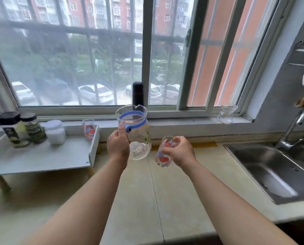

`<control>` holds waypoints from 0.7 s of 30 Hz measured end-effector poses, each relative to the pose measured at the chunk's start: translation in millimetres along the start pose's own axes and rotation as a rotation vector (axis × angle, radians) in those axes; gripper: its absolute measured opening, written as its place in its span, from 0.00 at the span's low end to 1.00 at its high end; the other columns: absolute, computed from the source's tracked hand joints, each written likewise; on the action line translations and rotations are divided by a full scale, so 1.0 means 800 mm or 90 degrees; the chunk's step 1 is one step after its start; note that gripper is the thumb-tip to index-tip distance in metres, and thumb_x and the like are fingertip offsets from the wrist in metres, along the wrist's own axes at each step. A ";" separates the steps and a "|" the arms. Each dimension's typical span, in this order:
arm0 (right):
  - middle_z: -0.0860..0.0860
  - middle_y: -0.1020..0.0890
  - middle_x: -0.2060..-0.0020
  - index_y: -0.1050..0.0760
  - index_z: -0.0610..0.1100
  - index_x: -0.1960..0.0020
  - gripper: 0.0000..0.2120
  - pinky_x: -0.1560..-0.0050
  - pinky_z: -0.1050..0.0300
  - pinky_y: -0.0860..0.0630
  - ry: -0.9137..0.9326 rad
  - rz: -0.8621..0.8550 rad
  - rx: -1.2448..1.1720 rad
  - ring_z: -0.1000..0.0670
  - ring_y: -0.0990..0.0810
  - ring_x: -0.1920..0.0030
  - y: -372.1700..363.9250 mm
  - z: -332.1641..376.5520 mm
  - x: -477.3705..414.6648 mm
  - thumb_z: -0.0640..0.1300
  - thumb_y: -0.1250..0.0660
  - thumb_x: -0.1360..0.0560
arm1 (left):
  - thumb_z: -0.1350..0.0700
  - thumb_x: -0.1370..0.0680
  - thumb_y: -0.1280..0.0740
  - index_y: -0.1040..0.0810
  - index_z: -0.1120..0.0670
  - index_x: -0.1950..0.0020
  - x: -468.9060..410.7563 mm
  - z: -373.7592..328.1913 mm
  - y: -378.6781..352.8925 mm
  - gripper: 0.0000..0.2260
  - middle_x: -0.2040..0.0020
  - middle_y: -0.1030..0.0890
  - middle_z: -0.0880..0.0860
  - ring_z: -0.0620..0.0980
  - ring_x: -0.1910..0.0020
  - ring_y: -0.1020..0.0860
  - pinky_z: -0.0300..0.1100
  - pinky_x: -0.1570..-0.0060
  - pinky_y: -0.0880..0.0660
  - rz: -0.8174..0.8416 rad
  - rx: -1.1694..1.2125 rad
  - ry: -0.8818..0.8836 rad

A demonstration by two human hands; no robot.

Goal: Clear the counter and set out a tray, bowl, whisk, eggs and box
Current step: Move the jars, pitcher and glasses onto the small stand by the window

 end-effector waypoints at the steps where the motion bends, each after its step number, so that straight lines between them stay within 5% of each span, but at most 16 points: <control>1: 0.47 0.22 0.44 0.31 0.44 0.35 0.31 0.51 0.55 0.25 0.013 0.005 0.000 0.47 0.23 0.47 -0.013 0.011 0.001 0.42 0.24 0.35 | 0.46 0.18 0.45 0.27 0.54 0.65 -0.003 -0.006 0.018 0.20 0.68 0.29 0.52 0.48 0.68 0.32 0.42 0.67 0.35 -0.018 0.002 -0.007; 21: 0.46 0.22 0.50 0.32 0.43 0.41 0.30 0.47 0.45 0.20 0.070 0.124 -0.018 0.46 0.20 0.50 -0.305 0.179 0.018 0.43 0.21 0.37 | 0.43 0.19 0.45 0.30 0.52 0.69 -0.166 -0.011 0.331 0.22 0.71 0.29 0.51 0.51 0.70 0.32 0.43 0.67 0.36 -0.212 -0.079 -0.012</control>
Point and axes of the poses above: each hand's wrist, its own x-axis away from the middle knuckle, its own y-axis out of the back of the hand, z = x × y, the point moved 1 cm from there along -x, towards the middle knuckle
